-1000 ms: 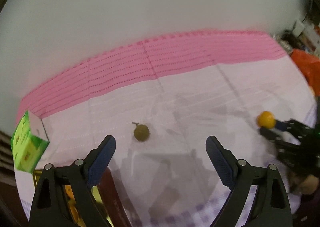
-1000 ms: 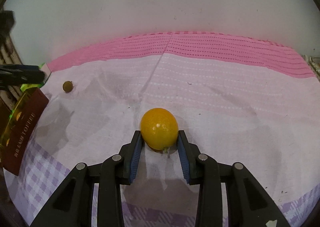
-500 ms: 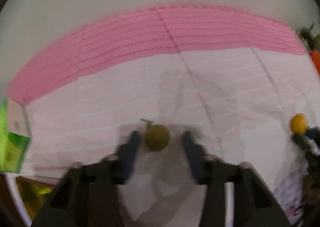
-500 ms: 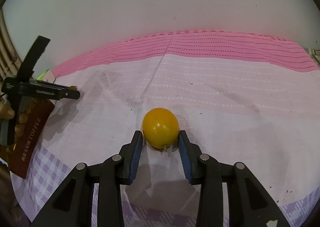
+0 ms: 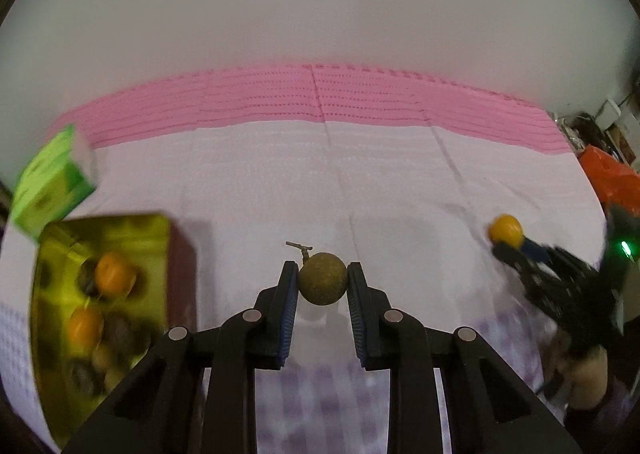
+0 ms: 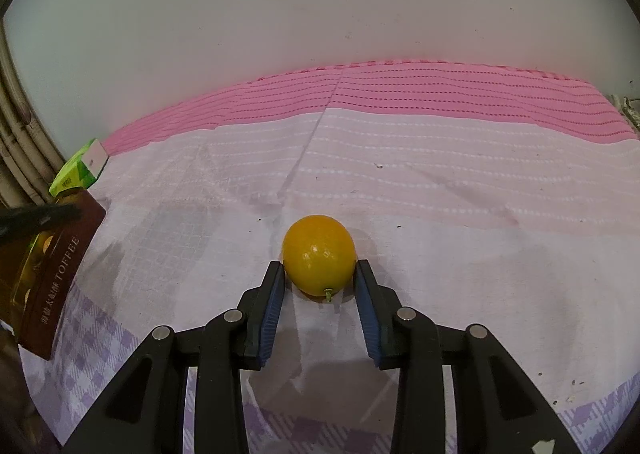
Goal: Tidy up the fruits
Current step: 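Grasp the small olive-green fruit with the left gripper while the right gripper holds the lemon, then lower the small green fruit into the tray and open the left gripper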
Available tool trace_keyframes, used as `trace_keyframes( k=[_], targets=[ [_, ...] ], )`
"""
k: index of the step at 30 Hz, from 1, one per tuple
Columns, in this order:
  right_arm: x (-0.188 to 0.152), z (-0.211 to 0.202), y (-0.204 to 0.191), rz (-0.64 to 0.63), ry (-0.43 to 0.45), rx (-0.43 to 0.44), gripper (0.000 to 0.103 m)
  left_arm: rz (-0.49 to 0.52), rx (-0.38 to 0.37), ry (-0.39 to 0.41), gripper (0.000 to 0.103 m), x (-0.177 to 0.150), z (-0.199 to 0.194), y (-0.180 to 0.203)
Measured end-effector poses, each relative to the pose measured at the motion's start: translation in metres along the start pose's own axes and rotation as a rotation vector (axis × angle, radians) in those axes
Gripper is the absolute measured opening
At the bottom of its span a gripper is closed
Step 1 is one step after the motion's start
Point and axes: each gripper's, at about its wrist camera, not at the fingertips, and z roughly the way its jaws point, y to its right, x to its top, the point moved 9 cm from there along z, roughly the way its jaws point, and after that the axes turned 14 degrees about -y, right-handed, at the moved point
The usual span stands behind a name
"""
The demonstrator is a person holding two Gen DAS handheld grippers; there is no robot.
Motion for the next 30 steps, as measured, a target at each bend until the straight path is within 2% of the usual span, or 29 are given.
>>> trace_keyframes(
  k=[7,15,23,30],
  targets=[
    [0.001,0.002,-0.002,-0.010,-0.003,-0.025,0.034,-0.044,0.131,0.087,0.025,-0.050,-0.051,-0.017],
    [0.000,0.003,-0.004,-0.033,-0.009,-0.074,0.034,-0.083,0.211,0.131,0.025,-0.085,-0.076,-0.052],
    [0.000,0.004,-0.005,-0.061,-0.017,-0.134,0.034,-0.115,0.235,0.140,0.025,-0.098,-0.084,-0.083],
    [-0.001,0.003,-0.005,-0.064,-0.018,-0.142,0.034,-0.142,0.253,0.121,0.025,-0.101,-0.076,-0.106]
  ],
)
